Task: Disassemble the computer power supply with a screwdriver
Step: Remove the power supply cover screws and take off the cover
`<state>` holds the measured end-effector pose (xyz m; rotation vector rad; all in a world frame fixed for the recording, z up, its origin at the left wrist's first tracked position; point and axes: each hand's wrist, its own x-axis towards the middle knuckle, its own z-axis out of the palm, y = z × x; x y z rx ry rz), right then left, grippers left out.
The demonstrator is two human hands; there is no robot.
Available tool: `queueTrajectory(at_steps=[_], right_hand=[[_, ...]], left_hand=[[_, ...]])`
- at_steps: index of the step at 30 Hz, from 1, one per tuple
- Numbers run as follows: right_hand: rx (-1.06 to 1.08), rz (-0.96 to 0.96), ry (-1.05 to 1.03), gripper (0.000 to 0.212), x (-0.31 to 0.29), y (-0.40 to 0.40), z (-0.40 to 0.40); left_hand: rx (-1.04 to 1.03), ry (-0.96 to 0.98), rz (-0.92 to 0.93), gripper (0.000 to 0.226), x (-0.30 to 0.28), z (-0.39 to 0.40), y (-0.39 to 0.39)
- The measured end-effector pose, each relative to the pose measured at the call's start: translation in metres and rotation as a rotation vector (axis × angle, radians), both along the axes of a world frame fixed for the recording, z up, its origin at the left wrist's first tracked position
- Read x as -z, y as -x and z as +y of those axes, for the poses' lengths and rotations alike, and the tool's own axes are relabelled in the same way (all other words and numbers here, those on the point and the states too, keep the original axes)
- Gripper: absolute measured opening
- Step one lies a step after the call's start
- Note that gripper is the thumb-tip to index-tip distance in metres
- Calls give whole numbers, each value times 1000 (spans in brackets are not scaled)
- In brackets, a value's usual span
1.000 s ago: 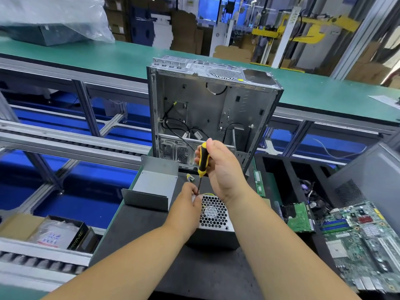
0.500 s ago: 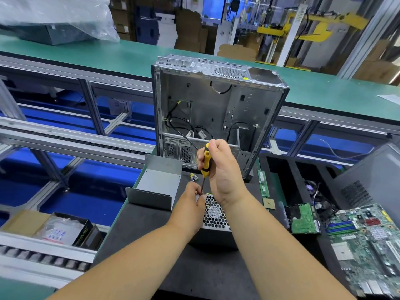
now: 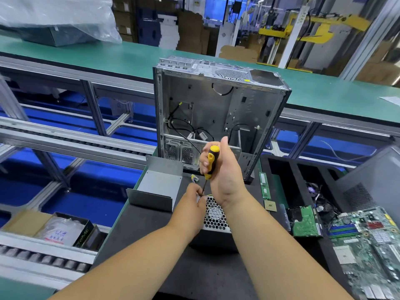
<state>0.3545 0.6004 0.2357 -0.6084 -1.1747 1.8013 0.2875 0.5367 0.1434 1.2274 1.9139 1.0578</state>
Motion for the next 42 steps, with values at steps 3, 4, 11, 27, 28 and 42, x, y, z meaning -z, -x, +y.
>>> queueTrajectory(at_steps=[3,4,11,27,28,42], right_hand=[[11,-56,-53,27,4,-4,2],[13,-66,-56,26,4,-5,3],[63,-80,45,34,-6,-8,9],[60,-44,-6,27,0,-4,4],[68,-30,13,26,-1,-5,4],[29,-35,66,66,-1,-5,7]], left_hand=[[-3,-5,-13,10,-1,0,0],[-4,-6,-12,10,-1,0,0],[-6,7,-26,10,-2,1,0],[8,-22,-39,12,1,2,0],[13,-22,-30,12,2,2,1],[19,-9,-40,8,1,1,1]])
